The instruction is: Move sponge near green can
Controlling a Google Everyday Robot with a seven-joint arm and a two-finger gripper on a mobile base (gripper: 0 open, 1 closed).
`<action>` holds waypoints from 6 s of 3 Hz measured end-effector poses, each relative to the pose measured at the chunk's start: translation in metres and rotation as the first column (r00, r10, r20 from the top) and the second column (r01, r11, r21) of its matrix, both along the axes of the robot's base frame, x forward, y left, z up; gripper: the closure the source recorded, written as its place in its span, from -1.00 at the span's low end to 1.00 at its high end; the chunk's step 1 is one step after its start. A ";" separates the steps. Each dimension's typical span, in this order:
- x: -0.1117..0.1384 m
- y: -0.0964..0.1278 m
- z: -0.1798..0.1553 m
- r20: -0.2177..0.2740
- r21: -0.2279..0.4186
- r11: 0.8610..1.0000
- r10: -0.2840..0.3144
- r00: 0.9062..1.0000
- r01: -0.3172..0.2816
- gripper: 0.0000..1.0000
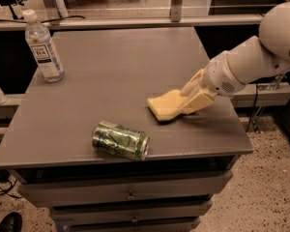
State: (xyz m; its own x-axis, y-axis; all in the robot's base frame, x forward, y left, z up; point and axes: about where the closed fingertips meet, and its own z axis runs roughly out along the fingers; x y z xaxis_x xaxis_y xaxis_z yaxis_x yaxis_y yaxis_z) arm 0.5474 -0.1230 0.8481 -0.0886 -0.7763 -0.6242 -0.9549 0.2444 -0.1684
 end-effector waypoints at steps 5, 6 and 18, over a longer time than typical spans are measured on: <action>-0.023 0.019 0.001 -0.025 0.008 0.995 0.098 0.995 -0.097 0.66; -0.025 0.022 -0.001 -0.037 0.010 0.994 0.106 0.994 -0.105 0.19; -0.069 0.067 -0.015 -0.168 0.084 0.963 0.268 0.949 -0.257 -1.00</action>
Offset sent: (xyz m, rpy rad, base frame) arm -0.0239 0.0124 0.0057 0.0025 -0.0017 0.0874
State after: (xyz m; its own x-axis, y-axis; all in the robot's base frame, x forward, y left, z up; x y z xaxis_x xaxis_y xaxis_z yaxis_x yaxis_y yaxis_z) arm 0.4789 -0.0563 0.8332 0.0004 -0.7484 -0.6633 -0.9998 -0.0147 0.0159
